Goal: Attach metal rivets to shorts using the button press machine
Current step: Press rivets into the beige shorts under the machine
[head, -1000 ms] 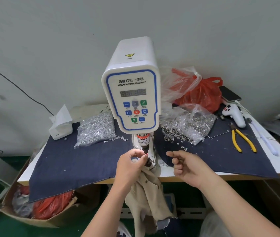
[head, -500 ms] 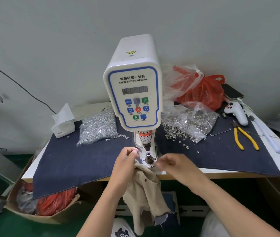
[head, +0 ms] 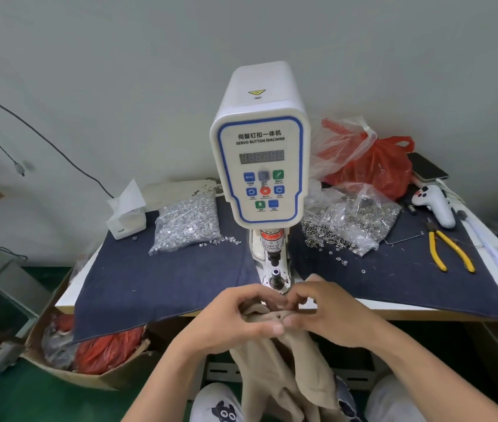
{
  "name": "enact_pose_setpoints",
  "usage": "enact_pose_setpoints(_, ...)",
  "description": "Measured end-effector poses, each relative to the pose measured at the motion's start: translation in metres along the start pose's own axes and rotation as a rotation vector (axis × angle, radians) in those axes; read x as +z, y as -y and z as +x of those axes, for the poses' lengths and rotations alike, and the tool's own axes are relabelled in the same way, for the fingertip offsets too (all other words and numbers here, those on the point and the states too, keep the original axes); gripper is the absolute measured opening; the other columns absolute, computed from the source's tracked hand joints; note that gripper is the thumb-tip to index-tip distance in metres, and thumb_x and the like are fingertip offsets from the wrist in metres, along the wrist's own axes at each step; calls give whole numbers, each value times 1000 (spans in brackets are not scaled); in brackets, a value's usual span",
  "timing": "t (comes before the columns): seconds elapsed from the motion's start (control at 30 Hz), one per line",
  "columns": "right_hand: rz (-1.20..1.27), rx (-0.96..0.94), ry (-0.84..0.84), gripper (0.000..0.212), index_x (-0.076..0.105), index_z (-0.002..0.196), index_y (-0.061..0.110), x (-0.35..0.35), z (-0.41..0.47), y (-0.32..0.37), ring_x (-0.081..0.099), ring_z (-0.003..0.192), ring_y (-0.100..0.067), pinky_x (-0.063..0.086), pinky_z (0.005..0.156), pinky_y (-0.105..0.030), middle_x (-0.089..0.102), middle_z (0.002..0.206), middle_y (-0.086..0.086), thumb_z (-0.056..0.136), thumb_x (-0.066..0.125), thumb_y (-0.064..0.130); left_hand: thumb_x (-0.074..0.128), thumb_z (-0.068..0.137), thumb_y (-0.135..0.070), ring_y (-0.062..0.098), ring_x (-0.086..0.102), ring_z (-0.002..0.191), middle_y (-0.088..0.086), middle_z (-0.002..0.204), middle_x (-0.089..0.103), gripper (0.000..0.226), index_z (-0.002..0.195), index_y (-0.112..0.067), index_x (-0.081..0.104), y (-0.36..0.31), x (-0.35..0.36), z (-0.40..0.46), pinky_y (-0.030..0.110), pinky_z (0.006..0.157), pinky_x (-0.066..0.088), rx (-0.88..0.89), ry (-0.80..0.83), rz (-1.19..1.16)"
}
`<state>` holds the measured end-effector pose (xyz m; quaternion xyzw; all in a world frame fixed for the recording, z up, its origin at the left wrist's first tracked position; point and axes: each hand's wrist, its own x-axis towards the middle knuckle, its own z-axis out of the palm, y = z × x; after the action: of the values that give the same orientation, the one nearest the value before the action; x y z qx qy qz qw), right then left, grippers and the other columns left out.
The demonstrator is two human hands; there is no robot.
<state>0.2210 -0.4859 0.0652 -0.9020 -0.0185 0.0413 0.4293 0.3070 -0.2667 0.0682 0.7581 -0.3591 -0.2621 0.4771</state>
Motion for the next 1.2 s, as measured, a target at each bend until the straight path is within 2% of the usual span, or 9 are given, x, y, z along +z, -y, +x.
enact_pose_setpoints(0.17,96,-81,51,14,65,84,38,-7,-3,0,53,105,0,36,89,-12,58,106,10,83,78,45,86,86,-38,8,62,94,-17,96,67,15,93,-31,75,0,-3,4,17,82,44,95,-25,231)
enact_pose_setpoints(0.33,-56,-104,233,15,58,93,42,-18,2,-8,41,120,-4,34,112,-42,54,117,17,90,64,55,82,91,-33,17,66,103,-1,109,69,12,98,-24,80,0,-7,2,26,92,48,140,-32,-46)
enact_pose_setpoints(0.43,-46,-221,180,13,56,88,38,-22,3,-10,44,121,-8,36,109,-34,58,116,14,93,68,41,81,93,-29,24,66,107,-1,118,70,17,107,-22,77,8,-5,0,32,97,49,85,-107,-39)
enact_pose_setpoints(0.53,113,-272,105,12,61,87,31,-27,0,-9,50,121,-13,36,101,-19,60,118,13,90,71,37,83,90,-24,18,63,112,-12,117,70,30,114,-38,72,19,-10,-3,34,100,51,33,-145,124)
enact_pose_setpoints(0.63,245,-251,100,7,64,86,37,-29,-4,-6,58,99,-11,41,90,-24,67,103,11,88,70,33,76,95,-20,13,64,112,-13,117,67,39,123,-45,68,24,-7,-5,23,93,52,16,-90,146)
enact_pose_setpoints(0.83,479,-159,124,15,70,83,24,-32,-3,0,54,80,-4,42,77,-15,64,83,8,88,64,10,56,102,-4,21,61,121,-6,119,64,38,121,-33,72,21,1,-4,23,99,46,114,-117,-21)
enact_pose_setpoints(0.97,142,-119,158,12,73,81,21,-31,4,-5,52,75,-3,41,72,-20,66,81,-7,92,74,24,50,90,-6,3,56,104,-16,105,55,45,108,-37,77,14,5,4,14,90,40,53,-22,14)
enact_pose_setpoints(1.1,377,-118,116,11,73,82,30,-24,8,-17,51,76,-4,40,73,-17,64,79,9,92,71,34,57,87,-33,6,50,91,-14,99,49,14,90,-32,70,13,4,13,23,84,40,-46,29,49)
enact_pose_setpoints(1.2,552,-36,53,21,68,79,28,-16,14,-27,49,74,-8,40,68,-17,59,76,8,94,68,43,62,97,-41,18,54,88,-8,105,58,17,90,-27,69,19,-1,14,31,80,43,-63,-5,30)
